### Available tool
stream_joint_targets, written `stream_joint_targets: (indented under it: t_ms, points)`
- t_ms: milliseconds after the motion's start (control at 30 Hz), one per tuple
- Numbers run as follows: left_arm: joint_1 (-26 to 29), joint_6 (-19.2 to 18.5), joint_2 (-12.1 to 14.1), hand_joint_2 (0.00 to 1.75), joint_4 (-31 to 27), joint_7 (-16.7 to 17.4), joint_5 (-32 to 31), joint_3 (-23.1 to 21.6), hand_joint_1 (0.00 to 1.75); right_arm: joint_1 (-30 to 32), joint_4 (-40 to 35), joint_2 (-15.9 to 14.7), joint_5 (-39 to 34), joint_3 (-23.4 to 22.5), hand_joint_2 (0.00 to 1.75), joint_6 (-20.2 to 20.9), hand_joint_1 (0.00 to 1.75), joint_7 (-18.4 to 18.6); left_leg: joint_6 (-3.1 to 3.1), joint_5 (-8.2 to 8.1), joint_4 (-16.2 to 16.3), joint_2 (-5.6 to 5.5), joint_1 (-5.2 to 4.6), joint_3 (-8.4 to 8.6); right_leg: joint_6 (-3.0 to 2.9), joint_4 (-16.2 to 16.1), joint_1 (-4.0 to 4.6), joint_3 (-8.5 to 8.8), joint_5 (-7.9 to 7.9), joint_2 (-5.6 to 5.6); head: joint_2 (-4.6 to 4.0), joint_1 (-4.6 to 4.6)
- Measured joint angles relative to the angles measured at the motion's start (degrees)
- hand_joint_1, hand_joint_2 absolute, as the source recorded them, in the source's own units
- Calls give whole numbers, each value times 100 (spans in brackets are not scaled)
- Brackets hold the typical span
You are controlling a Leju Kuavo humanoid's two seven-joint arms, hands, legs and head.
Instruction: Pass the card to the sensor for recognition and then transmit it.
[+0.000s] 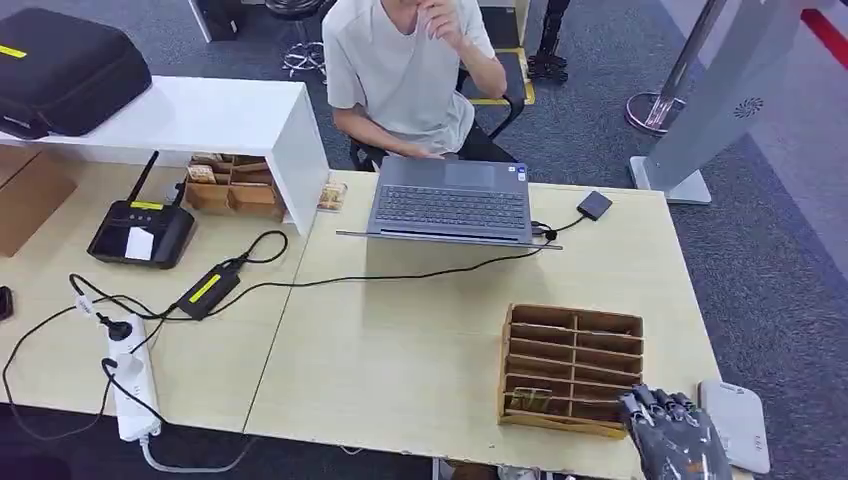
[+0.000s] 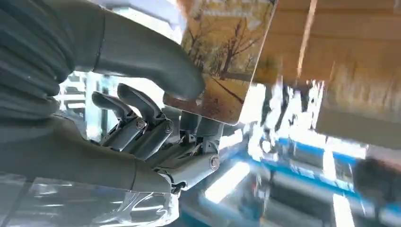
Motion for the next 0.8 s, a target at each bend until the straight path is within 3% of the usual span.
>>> stream_joint_targets:
  t_ms: [200,533,700,800]
  points:
    - [-35,-15,0,175,0,31,-15,-171,0,-485,-305,197,-13,-596,175,24,175,-193,2,3,0,4,0,2,3,1,0,2,3,5,0,0]
    - [-39,-24,17,175,0,-53,-64,-280,0,-1289,-322,217,-118,-733,175,188,175,-180,-1,5,0,5,0,-2,3,3,0,1,5,8,0,-2]
    - [-28,120,15,175,0,-400,-326,-472,0,-2456,-22,101,-424,-626,175,687,175,-167,-4,18,0,15,1,-2,-2,4,0,-6,20,16,0,0]
    - [-45,125,15,175,0,-407,-339,-557,0,-3077,308,79,-496,-519,175,778,175,-182,-2,28,2,10,1,-4,-2,3,1,-9,27,9,0,0]
